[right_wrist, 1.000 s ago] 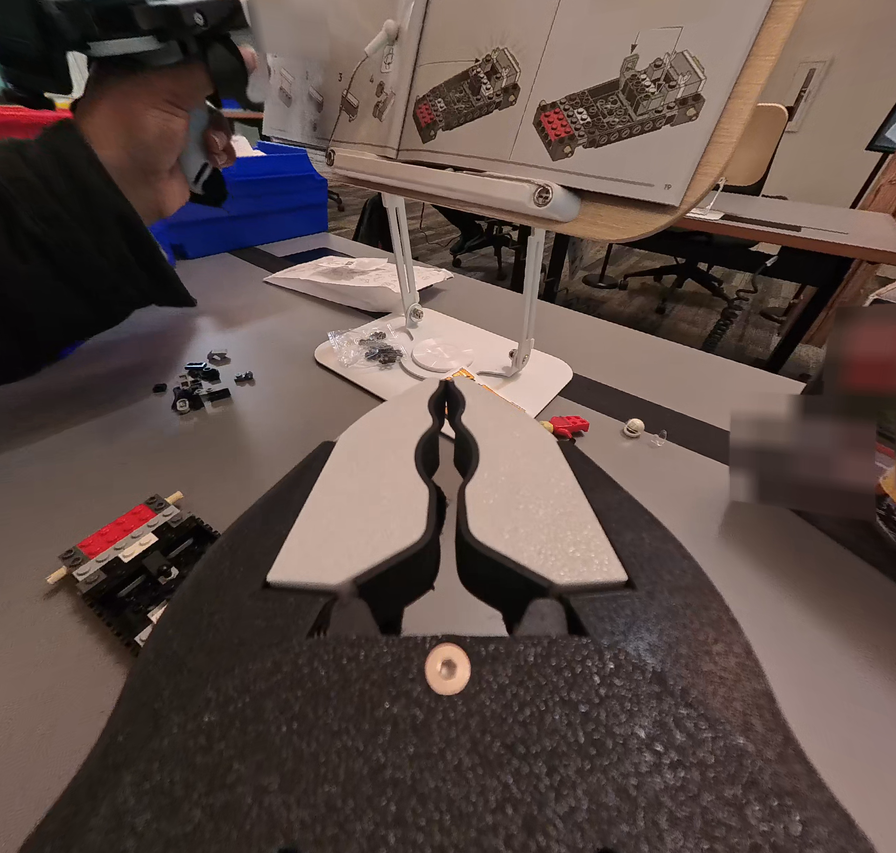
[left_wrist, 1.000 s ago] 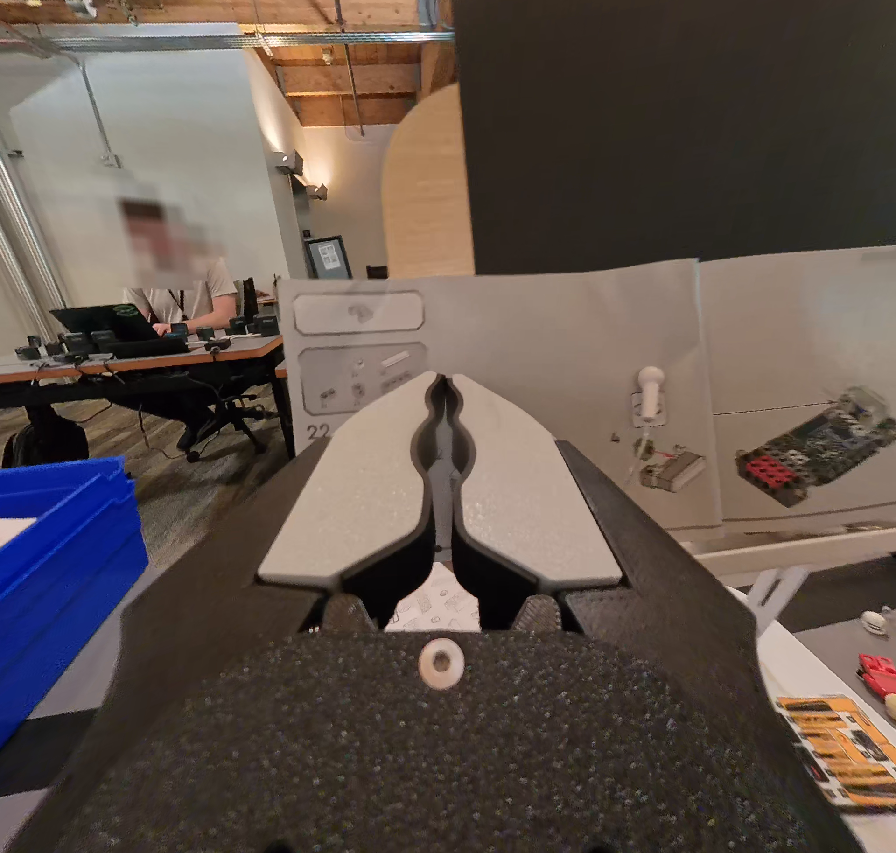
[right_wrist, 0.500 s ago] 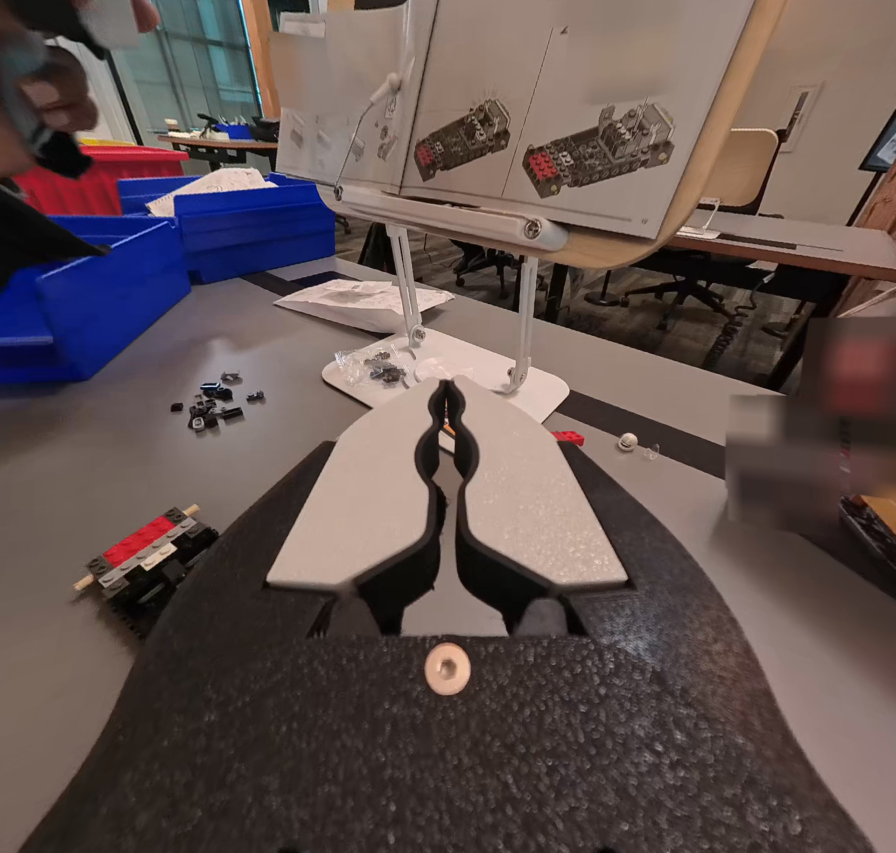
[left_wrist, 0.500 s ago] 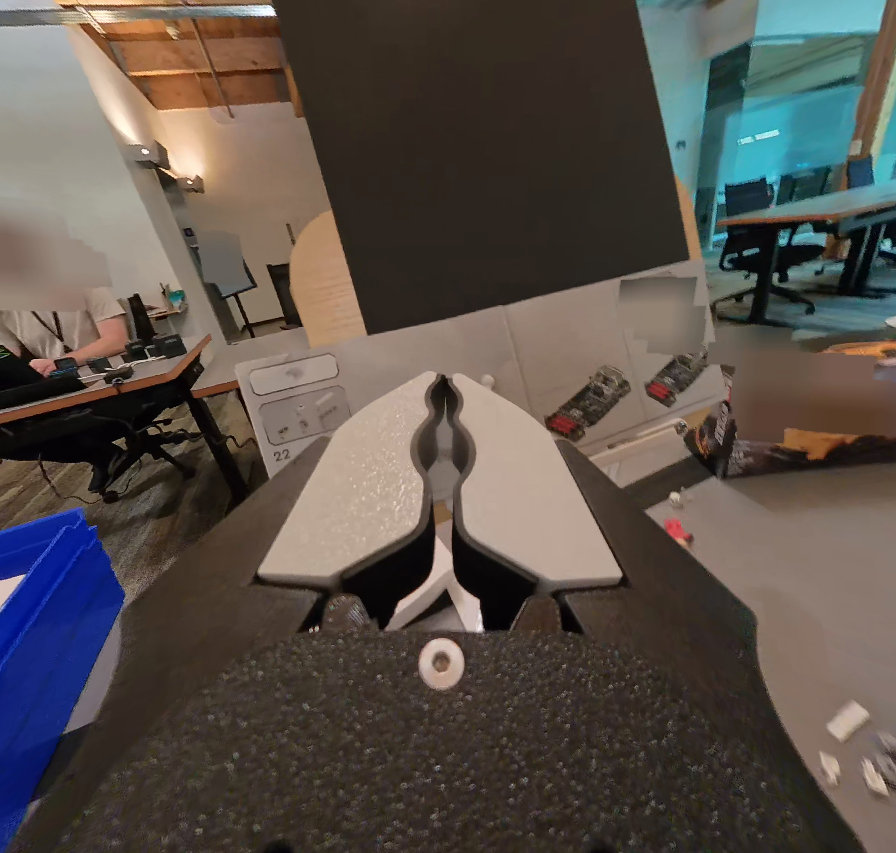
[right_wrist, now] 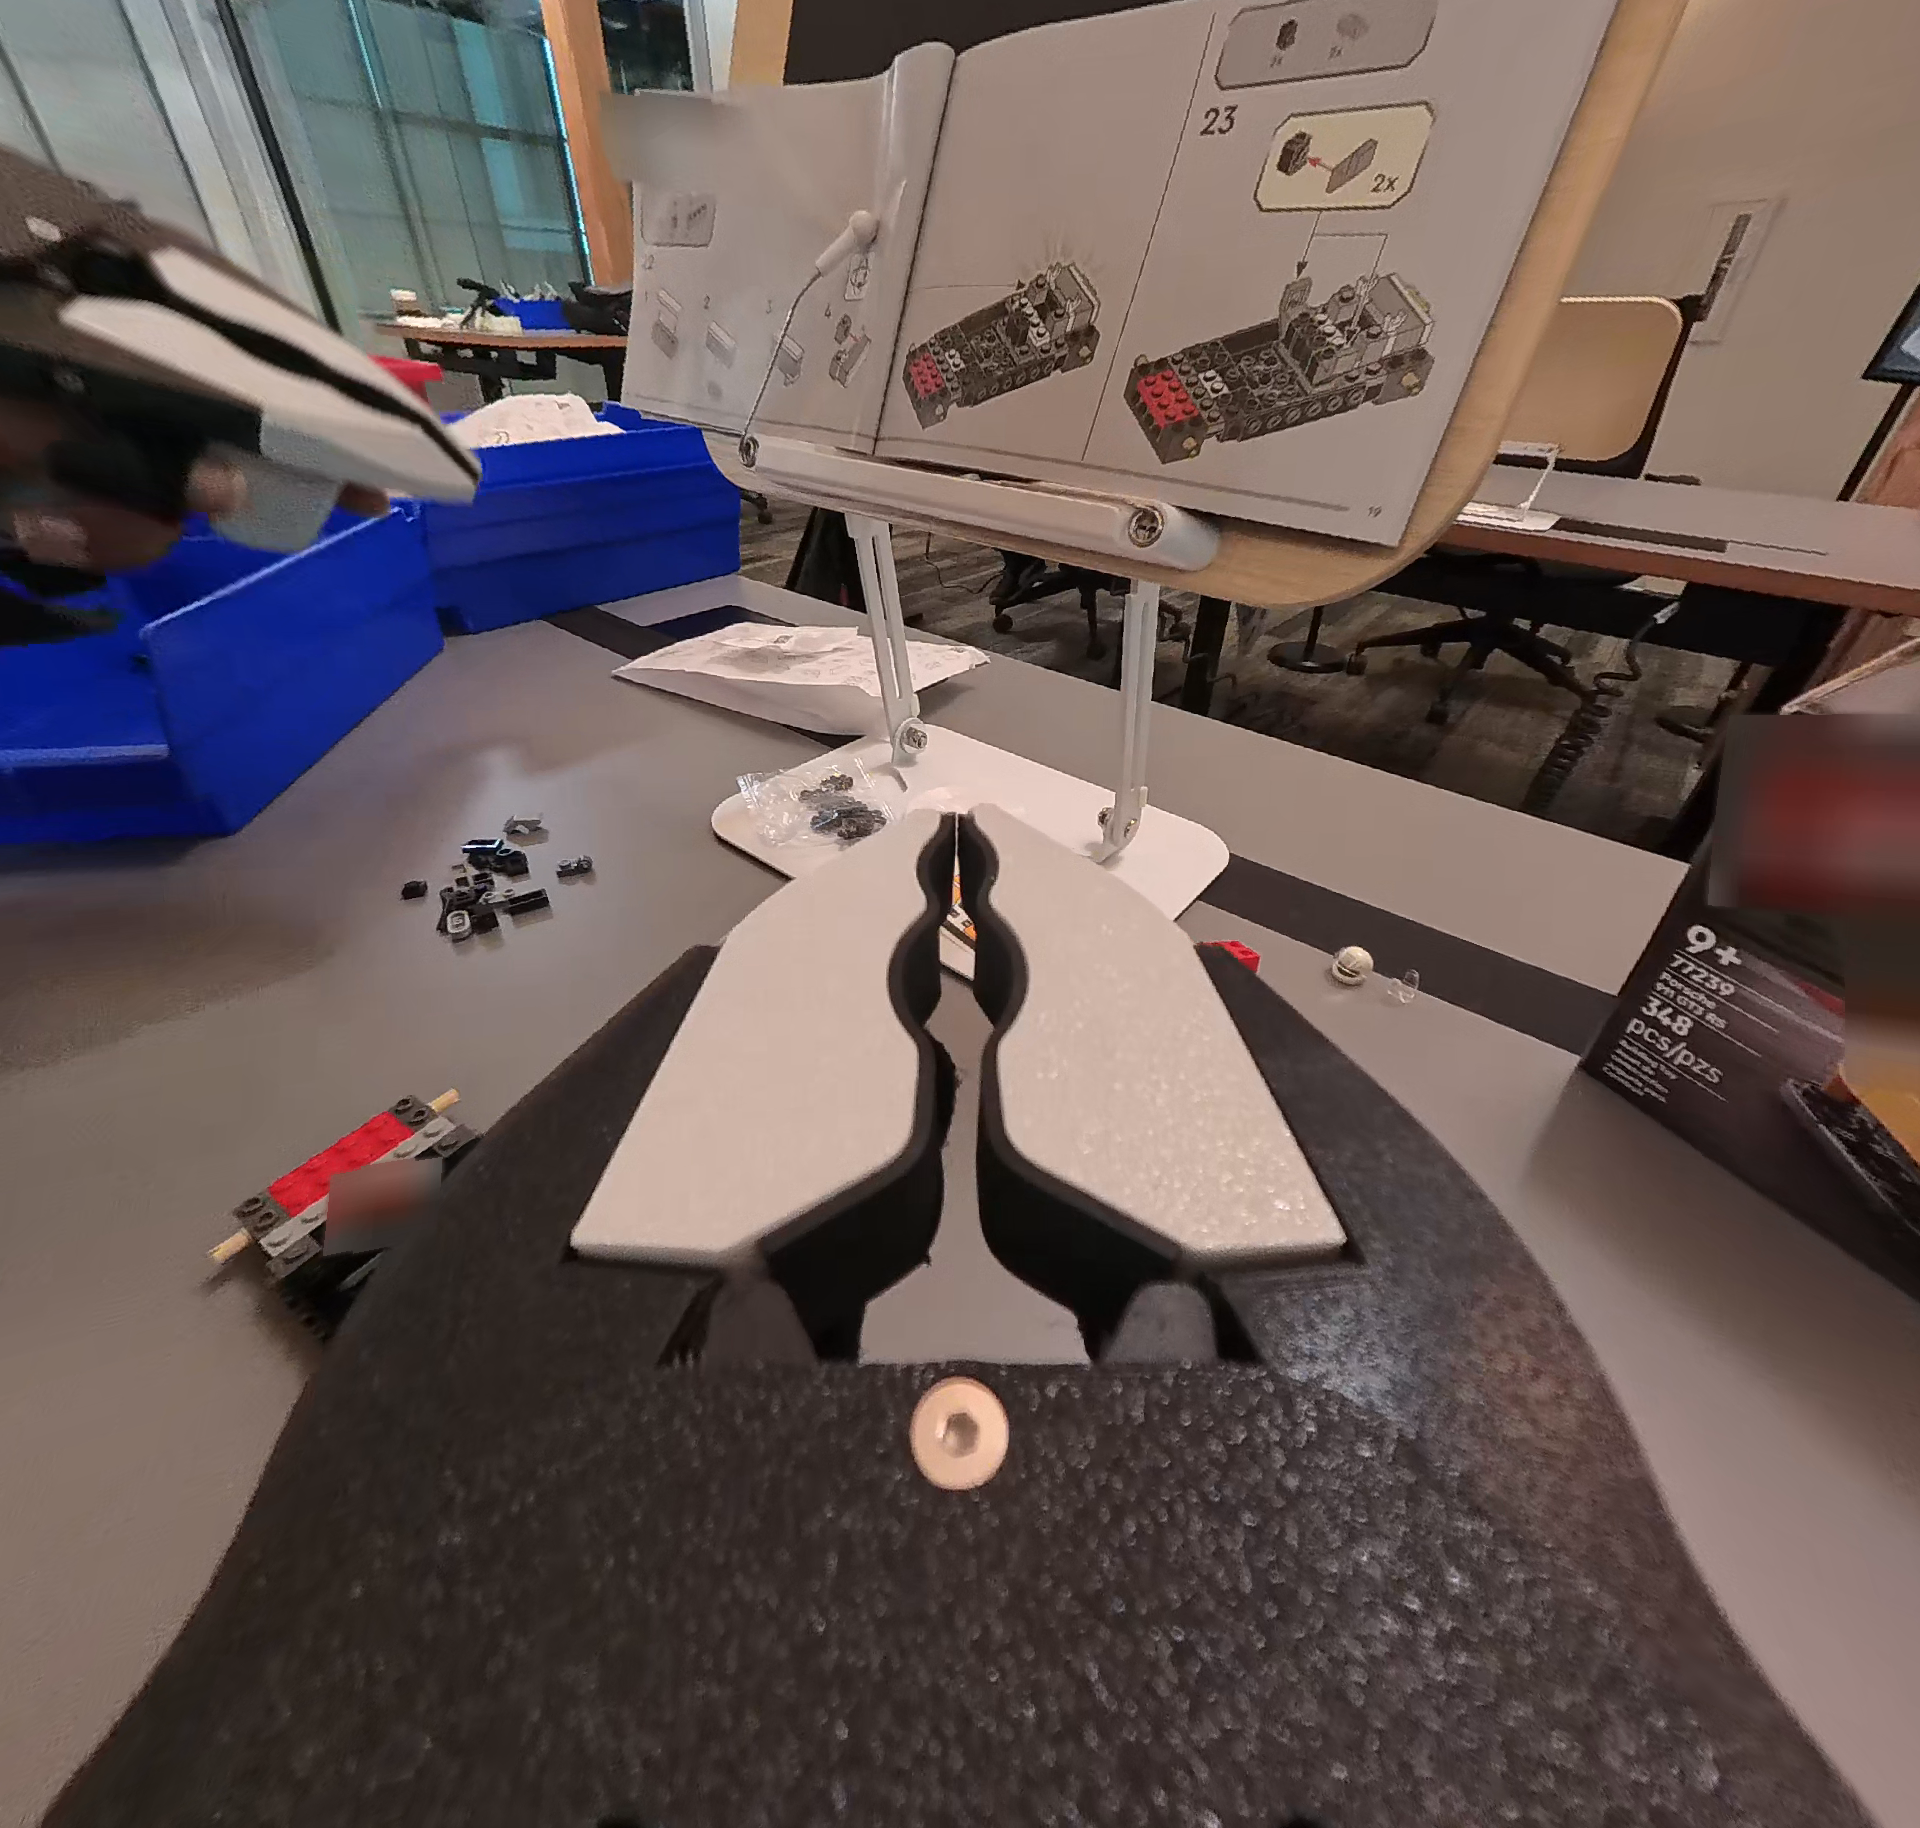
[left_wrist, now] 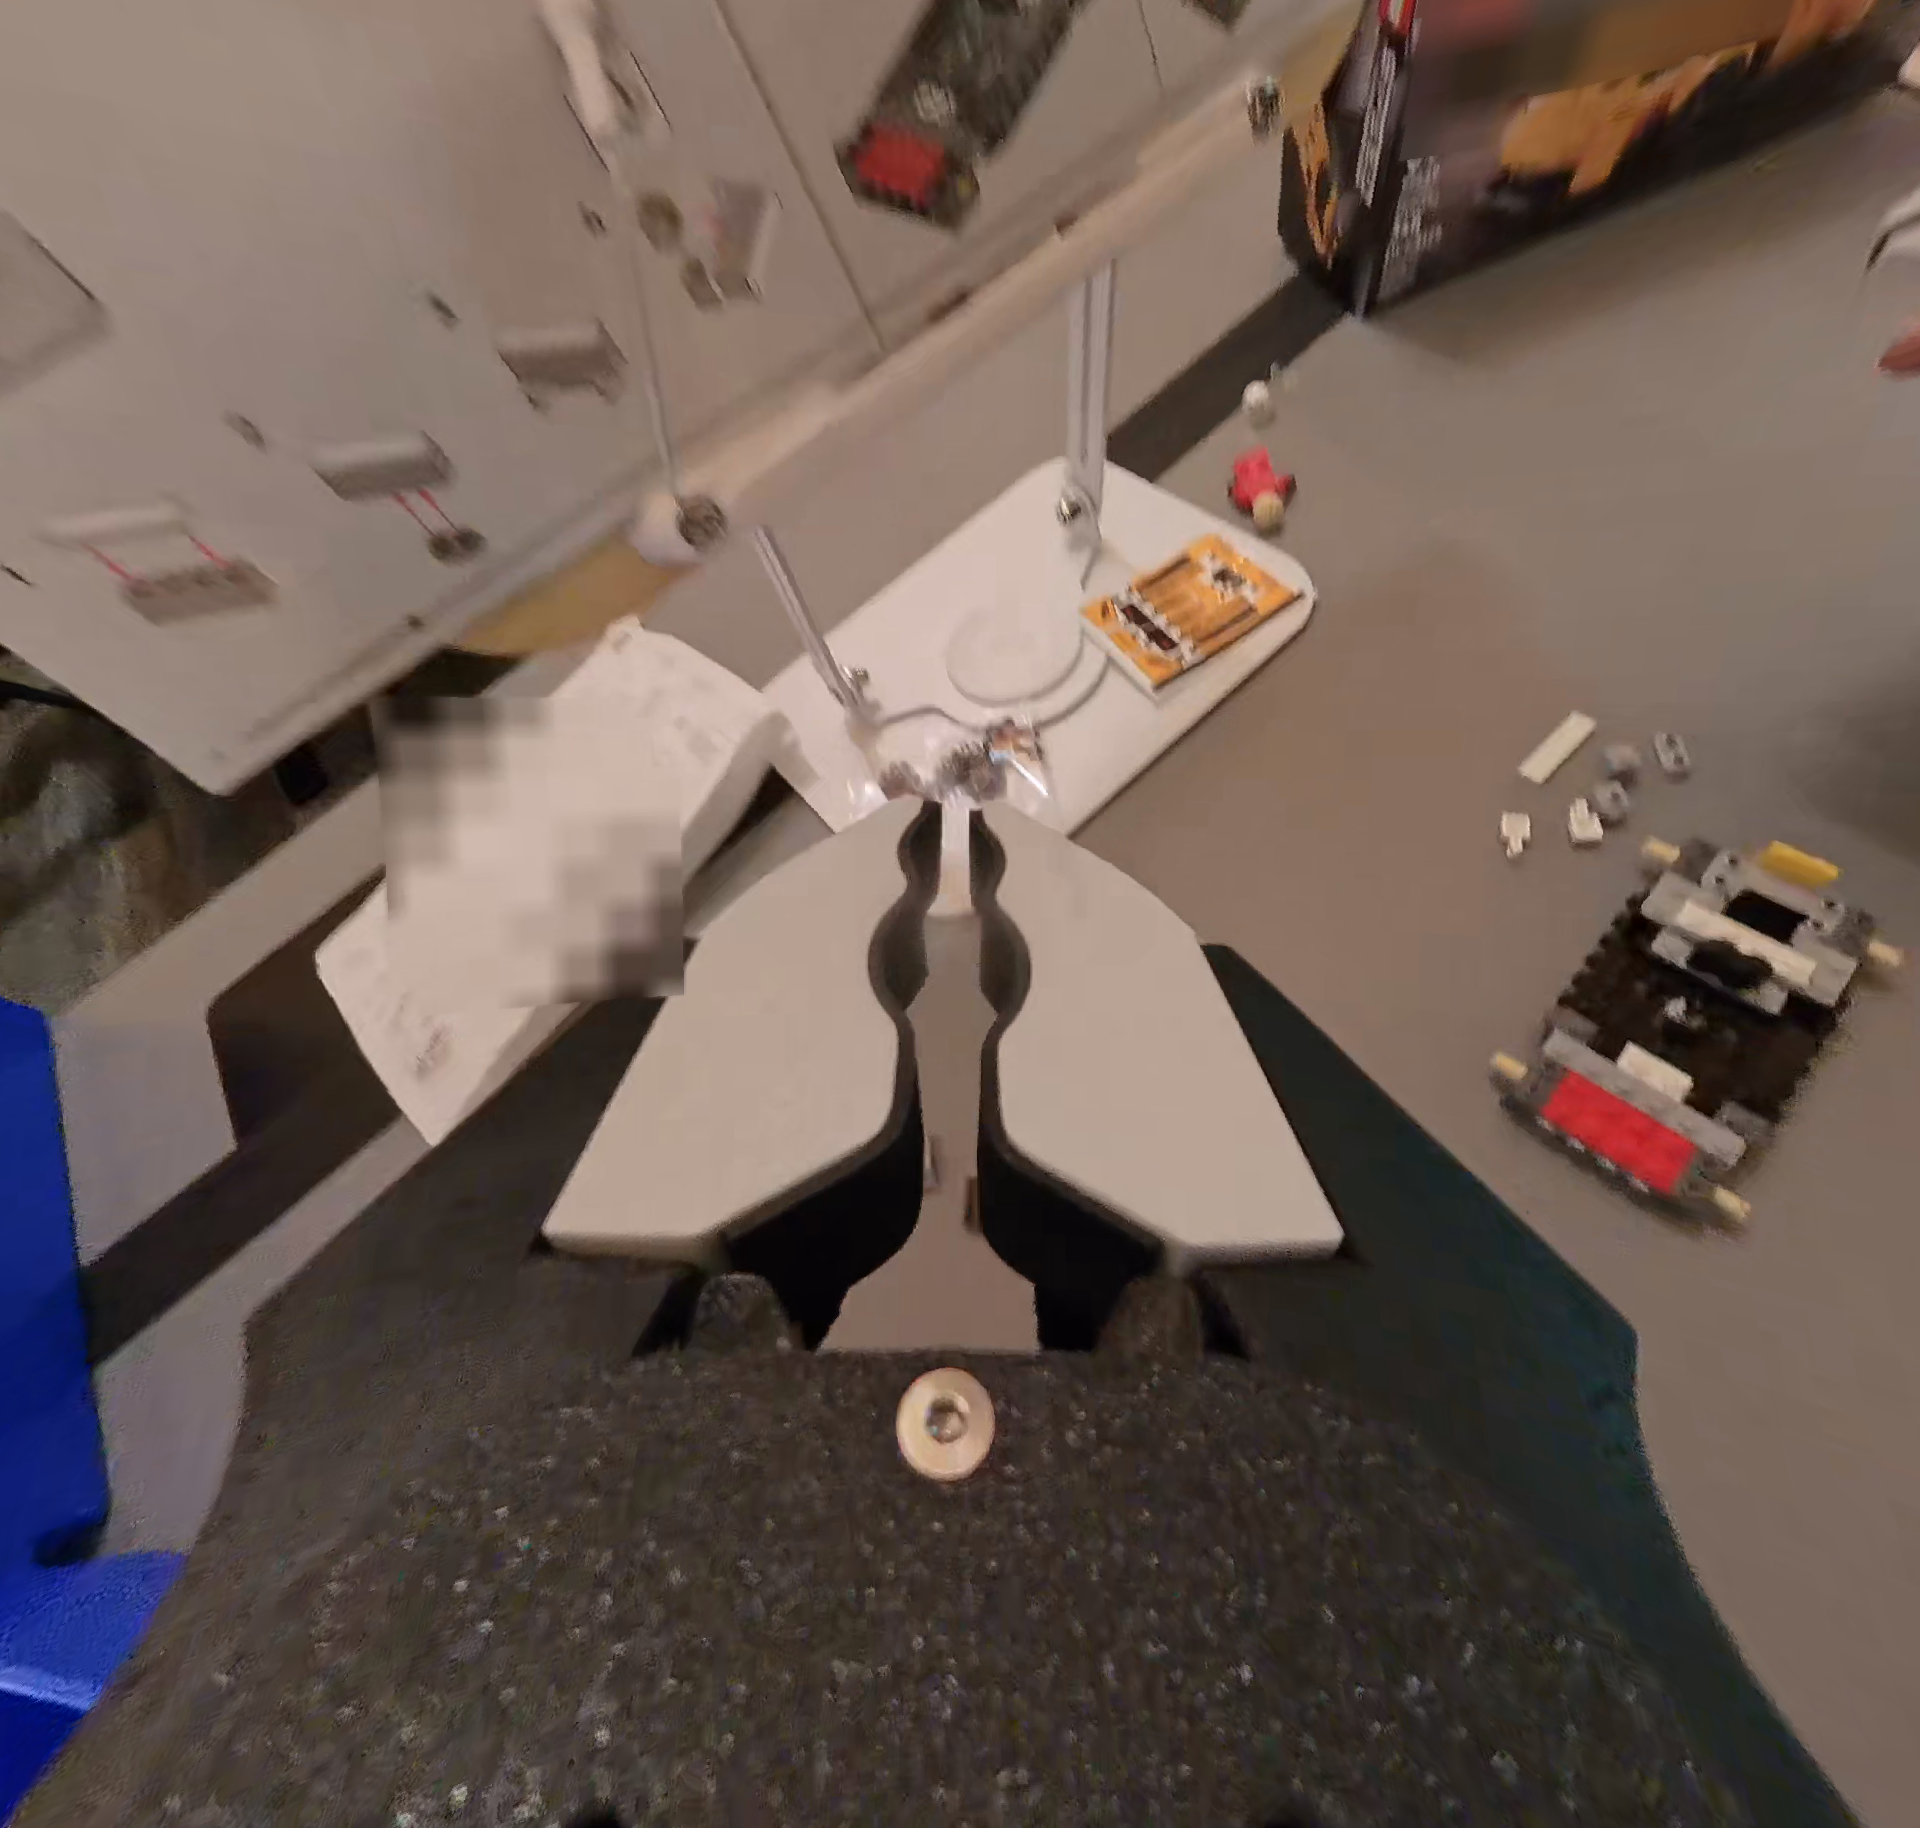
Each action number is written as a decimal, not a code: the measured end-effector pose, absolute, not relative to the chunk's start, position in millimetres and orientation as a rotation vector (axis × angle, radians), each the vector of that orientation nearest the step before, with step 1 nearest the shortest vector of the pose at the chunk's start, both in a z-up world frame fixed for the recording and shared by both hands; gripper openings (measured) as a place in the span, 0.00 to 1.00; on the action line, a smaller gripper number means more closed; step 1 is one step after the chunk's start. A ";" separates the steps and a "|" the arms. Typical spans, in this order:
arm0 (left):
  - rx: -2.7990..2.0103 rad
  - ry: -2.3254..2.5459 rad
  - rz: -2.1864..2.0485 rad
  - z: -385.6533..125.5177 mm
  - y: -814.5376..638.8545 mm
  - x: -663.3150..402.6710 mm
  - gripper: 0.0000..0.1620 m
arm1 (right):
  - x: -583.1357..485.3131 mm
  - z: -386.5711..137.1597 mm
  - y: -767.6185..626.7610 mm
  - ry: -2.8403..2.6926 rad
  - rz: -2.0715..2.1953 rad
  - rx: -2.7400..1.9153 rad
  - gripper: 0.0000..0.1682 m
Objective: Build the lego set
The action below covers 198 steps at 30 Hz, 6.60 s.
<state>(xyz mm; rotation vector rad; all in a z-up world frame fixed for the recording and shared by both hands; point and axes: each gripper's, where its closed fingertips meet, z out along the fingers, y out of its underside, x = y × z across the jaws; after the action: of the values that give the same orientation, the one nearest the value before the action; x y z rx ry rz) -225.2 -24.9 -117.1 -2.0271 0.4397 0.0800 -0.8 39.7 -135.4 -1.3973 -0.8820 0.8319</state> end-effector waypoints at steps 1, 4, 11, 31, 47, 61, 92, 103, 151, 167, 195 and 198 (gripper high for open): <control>-2.053 0.444 0.070 -127.4 -29.3 -223.6 0.02 | -0.6 -135.1 39.7 -0.882 0.834 -1.397 0.00; -2.151 0.415 0.047 -165.7 -47.5 -226.9 0.04 | -0.9 -136.6 40.1 -0.883 0.838 -1.403 0.00; -2.325 0.288 0.100 -232.8 -89.4 -239.7 0.08 | -5.5 -144.1 38.1 -0.907 0.842 -1.419 0.00; -2.390 0.324 0.115 -274.9 -78.0 -237.0 0.13 | -9.8 -150.8 34.9 -0.932 0.857 -1.439 0.00; -2.269 0.284 0.114 -251.7 -73.1 -235.9 0.16 | -9.1 -152.2 36.7 -0.928 0.855 -1.445 0.00; -2.061 0.287 0.087 -213.5 -67.4 -226.2 0.13 | -9.5 -153.6 37.0 -0.925 0.845 -1.448 0.00; -1.725 -0.303 0.550 -84.6 -151.5 -402.2 0.00 | -11.4 -158.1 37.8 -0.922 0.849 -1.469 0.00; -2.077 -0.679 0.629 -186.6 -181.2 -532.9 0.18 | -8.8 -153.7 38.3 -0.910 0.861 -1.462 0.00; -2.369 -1.071 0.192 -274.2 -177.6 -592.4 0.15 | -9.6 -162.8 40.4 -0.917 0.906 -1.510 0.00; -2.121 -0.040 -0.106 -110.1 -100.7 -380.5 0.05 | -12.8 -160.9 35.6 -0.935 0.896 -1.496 0.00; -2.380 1.202 -0.443 -260.0 -14.7 -74.3 0.16 | -16.3 -170.1 28.3 -1.073 0.850 -1.469 0.01; -2.313 1.130 -0.482 -239.7 -35.2 -79.4 0.16 | -24.0 -181.9 6.8 -1.280 0.861 -1.436 0.04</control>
<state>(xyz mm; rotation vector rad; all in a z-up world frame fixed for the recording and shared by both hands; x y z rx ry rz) -79.4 -35.2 -239.7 -2.3132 1.1297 -0.4816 -24.0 6.8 -181.9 -1.4357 -1.2802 0.8614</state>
